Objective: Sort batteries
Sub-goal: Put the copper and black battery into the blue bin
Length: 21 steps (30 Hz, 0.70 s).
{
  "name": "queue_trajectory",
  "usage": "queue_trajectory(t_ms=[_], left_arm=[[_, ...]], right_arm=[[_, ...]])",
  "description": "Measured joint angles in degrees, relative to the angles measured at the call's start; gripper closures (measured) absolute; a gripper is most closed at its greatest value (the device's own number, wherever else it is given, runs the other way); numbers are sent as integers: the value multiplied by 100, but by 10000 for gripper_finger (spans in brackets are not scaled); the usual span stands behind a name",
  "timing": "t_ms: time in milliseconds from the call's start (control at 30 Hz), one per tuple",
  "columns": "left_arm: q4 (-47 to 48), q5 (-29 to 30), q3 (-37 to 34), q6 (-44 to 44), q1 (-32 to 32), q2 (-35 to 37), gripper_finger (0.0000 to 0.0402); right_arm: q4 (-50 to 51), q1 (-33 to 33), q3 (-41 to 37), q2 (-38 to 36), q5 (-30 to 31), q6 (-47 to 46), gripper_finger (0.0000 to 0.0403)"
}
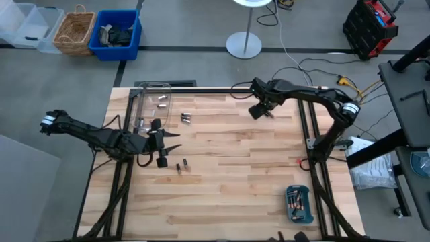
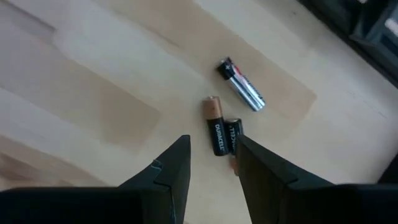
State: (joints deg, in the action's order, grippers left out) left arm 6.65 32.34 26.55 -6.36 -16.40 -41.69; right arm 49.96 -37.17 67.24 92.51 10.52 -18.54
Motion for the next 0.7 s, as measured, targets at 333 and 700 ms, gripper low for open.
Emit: queue_trajectory(t_ms=[333,700], left_arm=[[-17,4,0,-30,0,-2,246],[-16,9,0,-45,0,-24,246]], right_arm=[[-266,0,0,592,3,325,272],[-459,0,2,811,14,616,257]])
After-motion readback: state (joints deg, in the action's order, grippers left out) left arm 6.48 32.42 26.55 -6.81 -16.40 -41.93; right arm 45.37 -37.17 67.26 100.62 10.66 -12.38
